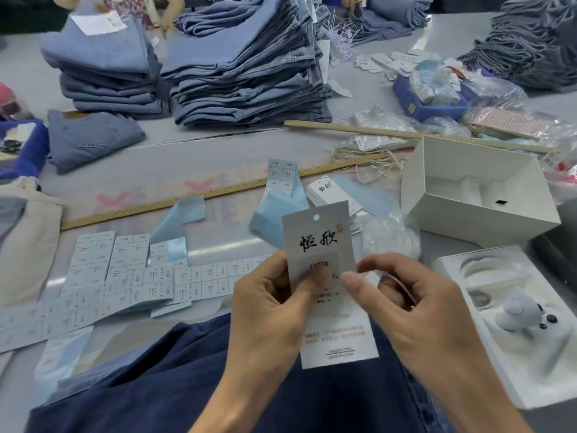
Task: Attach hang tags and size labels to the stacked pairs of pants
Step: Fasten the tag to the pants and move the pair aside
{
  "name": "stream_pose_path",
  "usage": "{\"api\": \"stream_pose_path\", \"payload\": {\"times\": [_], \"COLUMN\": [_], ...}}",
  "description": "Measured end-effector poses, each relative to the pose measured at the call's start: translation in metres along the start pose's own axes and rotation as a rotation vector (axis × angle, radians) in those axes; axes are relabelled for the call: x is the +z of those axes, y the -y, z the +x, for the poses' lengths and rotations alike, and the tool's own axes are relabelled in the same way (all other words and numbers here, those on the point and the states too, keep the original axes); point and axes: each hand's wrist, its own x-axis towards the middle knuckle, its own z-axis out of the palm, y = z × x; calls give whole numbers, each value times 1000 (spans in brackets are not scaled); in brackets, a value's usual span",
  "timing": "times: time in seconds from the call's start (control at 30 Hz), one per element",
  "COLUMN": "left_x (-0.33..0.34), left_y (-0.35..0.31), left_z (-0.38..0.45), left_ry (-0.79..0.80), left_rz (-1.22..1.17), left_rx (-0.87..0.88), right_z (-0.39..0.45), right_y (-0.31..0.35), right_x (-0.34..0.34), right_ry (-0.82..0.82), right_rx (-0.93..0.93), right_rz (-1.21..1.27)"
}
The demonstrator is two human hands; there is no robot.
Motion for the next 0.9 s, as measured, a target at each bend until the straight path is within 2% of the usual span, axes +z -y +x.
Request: {"api": "stream_pose_path", "payload": {"times": [0.3, 0.33, 0.47, 0.57, 0.8, 0.9], "left_x": [-5, -7, -14, -16, -6, -2], "left_y": [-1, -3, -4, 0, 7, 8], "left_z": [-1, -1, -5, -11, -23, -27], "left_ry": [-144, -139, -68, -38, 13, 2], "left_rz": [-16, -12, 39, 109, 83, 50], "left_rx": [-40, -49, -74, -52, -99, -84], "right_z": [-6, -7, -5, -5, -6, -9], "right_y": [-16, -16, -10, -7, -7, -7], "right_x": [10, 8, -9, -19, -25, -20], "right_ry": [352, 348, 162, 170, 207, 130], "right_rx": [4, -17, -118, -177, -241, -288], "right_rz": [58, 78, 168, 126, 55, 16]}}
